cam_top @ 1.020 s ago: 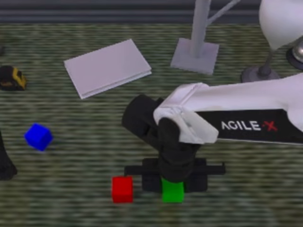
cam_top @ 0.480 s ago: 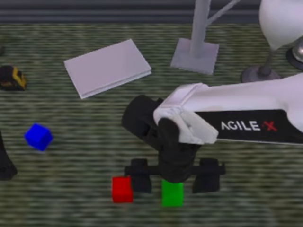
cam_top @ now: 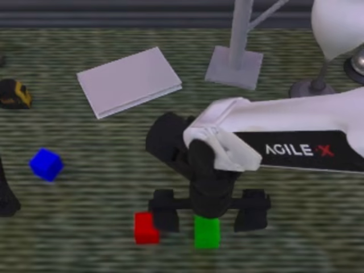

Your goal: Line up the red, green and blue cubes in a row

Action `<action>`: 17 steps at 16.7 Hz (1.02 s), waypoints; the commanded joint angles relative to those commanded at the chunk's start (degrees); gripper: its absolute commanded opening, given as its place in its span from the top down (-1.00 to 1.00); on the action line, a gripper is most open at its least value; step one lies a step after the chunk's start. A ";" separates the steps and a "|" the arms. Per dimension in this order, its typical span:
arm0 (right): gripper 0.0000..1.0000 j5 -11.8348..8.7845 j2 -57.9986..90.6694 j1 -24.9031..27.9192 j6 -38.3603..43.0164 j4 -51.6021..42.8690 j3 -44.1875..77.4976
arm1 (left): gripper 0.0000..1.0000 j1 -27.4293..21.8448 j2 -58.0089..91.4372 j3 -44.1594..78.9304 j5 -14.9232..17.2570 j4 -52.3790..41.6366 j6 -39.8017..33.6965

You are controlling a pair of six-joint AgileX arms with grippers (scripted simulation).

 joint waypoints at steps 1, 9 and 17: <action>-1.00 0.01 -0.52 0.04 0.09 -1.41 0.99 | -1.00 0.00 0.00 0.00 0.00 0.00 0.00; -1.00 -0.05 -5.19 0.45 -0.11 -13.19 7.85 | -1.00 0.00 0.00 0.00 0.00 0.00 0.00; -1.00 3.04 -13.84 -3.61 -4.82 -8.82 1.31 | -1.00 -0.68 8.10 7.33 0.25 -5.03 2.04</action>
